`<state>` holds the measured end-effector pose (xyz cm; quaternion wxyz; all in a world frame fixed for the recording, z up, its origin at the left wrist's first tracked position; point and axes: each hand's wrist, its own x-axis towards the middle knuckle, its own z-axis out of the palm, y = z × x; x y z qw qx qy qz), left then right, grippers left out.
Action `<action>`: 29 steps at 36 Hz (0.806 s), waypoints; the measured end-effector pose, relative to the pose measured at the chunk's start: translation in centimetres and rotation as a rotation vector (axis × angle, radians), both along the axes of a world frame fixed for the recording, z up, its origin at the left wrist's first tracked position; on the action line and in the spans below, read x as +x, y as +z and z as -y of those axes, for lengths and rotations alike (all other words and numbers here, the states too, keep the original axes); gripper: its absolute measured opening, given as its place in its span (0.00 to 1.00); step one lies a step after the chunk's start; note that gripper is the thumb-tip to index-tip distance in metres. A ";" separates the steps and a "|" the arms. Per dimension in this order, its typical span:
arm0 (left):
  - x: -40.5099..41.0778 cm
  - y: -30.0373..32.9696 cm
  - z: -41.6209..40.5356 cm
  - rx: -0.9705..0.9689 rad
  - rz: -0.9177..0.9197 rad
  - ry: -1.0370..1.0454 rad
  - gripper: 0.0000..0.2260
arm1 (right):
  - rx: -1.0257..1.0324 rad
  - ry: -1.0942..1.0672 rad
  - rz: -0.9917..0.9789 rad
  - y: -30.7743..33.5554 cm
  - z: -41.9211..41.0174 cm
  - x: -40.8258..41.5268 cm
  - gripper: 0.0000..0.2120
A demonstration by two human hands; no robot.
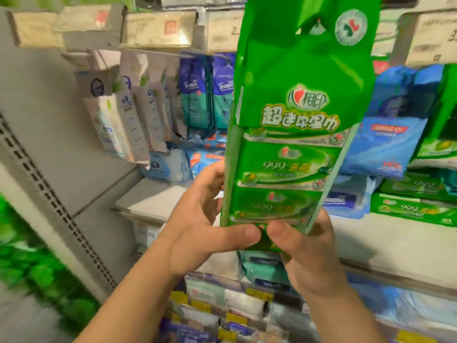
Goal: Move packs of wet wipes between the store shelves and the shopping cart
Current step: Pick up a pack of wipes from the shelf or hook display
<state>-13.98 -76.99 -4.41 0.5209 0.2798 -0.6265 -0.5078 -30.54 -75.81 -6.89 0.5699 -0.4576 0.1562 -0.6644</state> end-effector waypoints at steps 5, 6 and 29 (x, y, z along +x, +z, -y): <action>3.9 -1.1 -3.2 0.037 0.018 0.180 0.39 | -0.029 0.124 -0.057 -0.3 -0.8 4.2 0.32; 4.8 -1.2 -3.9 0.033 0.026 0.222 0.39 | -0.023 0.156 -0.061 -0.4 -1.0 5.2 0.31; 35.0 -8.7 -26.4 0.278 -0.530 1.130 0.37 | 0.220 1.011 -0.645 -6.9 -12.1 40.3 0.46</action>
